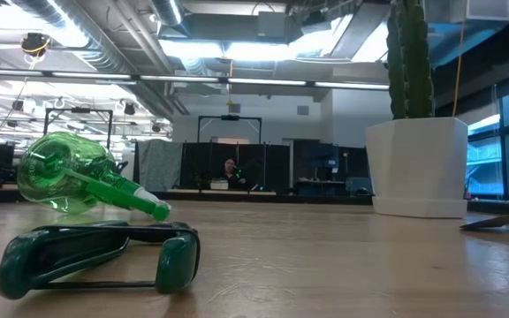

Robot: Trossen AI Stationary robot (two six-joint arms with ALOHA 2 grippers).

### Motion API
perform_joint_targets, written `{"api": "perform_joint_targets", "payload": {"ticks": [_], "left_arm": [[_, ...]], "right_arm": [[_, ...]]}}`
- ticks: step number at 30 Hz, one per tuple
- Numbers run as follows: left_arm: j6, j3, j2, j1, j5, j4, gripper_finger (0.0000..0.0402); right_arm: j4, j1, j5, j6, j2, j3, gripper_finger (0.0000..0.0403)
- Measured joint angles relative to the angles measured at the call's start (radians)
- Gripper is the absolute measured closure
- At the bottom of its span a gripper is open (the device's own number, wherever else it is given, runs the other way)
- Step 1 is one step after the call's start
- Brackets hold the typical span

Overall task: Pick & Place Garden tools in Gardening bag
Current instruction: Adjust the white bag

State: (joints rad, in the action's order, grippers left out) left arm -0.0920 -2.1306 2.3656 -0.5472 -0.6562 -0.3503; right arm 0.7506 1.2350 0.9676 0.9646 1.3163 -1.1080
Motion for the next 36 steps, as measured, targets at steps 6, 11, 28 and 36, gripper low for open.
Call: {"api": "perform_joint_targets", "payload": {"ticks": [6, 11, 28, 36], "left_arm": [[0.015, 0.377, -0.141, 0.009, 0.078, 0.48, 0.04], [0.042, 0.628, -0.229, 0.046, 0.17, 0.777, 0.04], [0.015, 0.788, -0.286, 0.351, 0.94, 0.919, 0.0398], [0.027, 0.788, -0.289, 0.497, 1.137, 0.933, 0.0399]], "right_arm": [[-0.001, 0.0, 0.0, -0.014, 0.0, 0.0, 0.0402], [0.0, -0.014, -0.001, -0.066, 0.0, 0.0, 0.0402], [0.147, -0.111, 0.044, 0.23, 0.0, 0.0, 0.0402], [0.387, -0.111, -0.066, 0.632, 0.0, 0.0, 0.0402]]}}
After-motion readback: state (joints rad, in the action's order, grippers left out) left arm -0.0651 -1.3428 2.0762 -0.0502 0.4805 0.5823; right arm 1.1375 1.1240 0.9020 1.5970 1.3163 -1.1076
